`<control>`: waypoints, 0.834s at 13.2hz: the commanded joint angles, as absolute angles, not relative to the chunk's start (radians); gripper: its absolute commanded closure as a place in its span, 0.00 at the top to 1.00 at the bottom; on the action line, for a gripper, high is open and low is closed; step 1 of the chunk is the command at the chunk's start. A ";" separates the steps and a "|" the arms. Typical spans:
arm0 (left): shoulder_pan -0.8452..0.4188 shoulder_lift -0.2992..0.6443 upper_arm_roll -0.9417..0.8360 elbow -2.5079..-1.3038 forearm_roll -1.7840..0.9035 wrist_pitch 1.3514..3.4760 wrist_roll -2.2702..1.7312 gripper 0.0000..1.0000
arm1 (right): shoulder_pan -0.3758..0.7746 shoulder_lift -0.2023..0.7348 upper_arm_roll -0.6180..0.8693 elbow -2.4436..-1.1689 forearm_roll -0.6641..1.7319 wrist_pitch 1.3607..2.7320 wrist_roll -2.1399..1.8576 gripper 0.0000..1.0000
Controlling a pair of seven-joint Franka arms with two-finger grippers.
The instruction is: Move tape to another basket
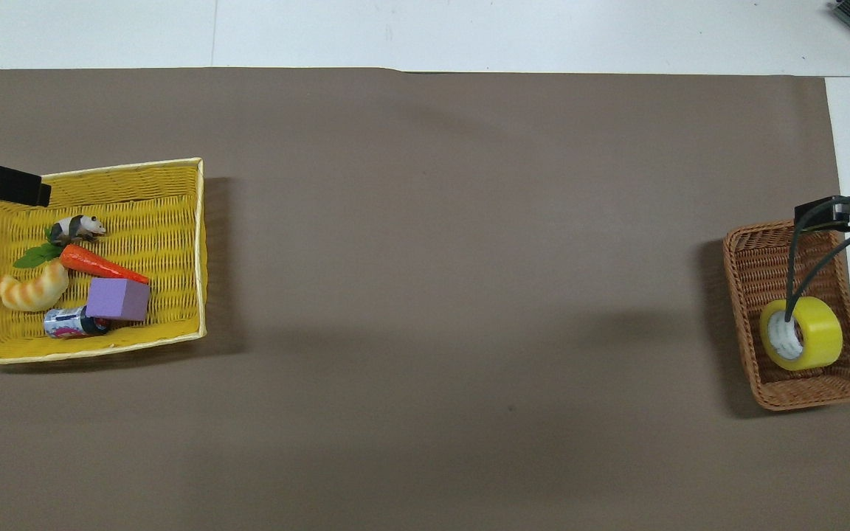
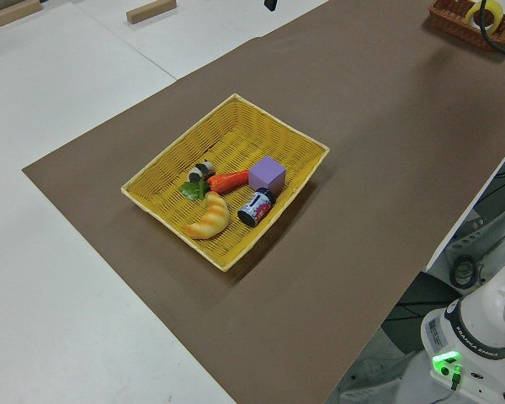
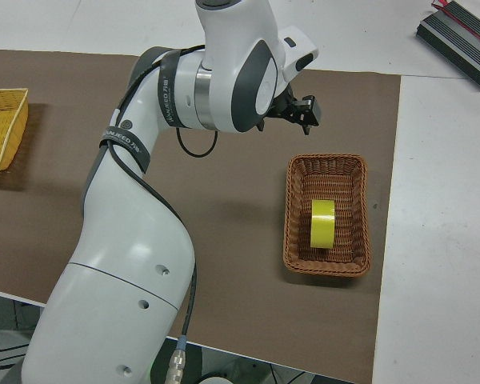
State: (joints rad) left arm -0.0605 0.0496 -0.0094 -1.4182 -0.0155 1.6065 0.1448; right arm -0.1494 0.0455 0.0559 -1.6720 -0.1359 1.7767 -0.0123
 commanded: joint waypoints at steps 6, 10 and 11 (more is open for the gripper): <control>-0.049 0.037 -0.018 -1.425 0.003 1.592 0.150 1.00 | -0.074 0.061 0.109 -1.533 -0.081 1.599 0.105 1.00; -0.049 0.037 -0.018 -1.427 0.005 1.594 0.150 1.00 | -0.074 0.054 0.103 -1.470 -0.060 1.480 0.008 1.00; -0.049 0.037 -0.018 -1.427 0.005 1.592 0.150 1.00 | -0.072 0.048 0.100 -1.477 -0.031 1.492 0.011 1.00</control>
State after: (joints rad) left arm -0.0605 0.0496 -0.0094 -1.4182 -0.0155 1.6064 0.1448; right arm -0.0644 0.0459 0.0991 -1.4983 -0.0786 1.5074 0.0325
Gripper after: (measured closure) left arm 0.000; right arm 0.000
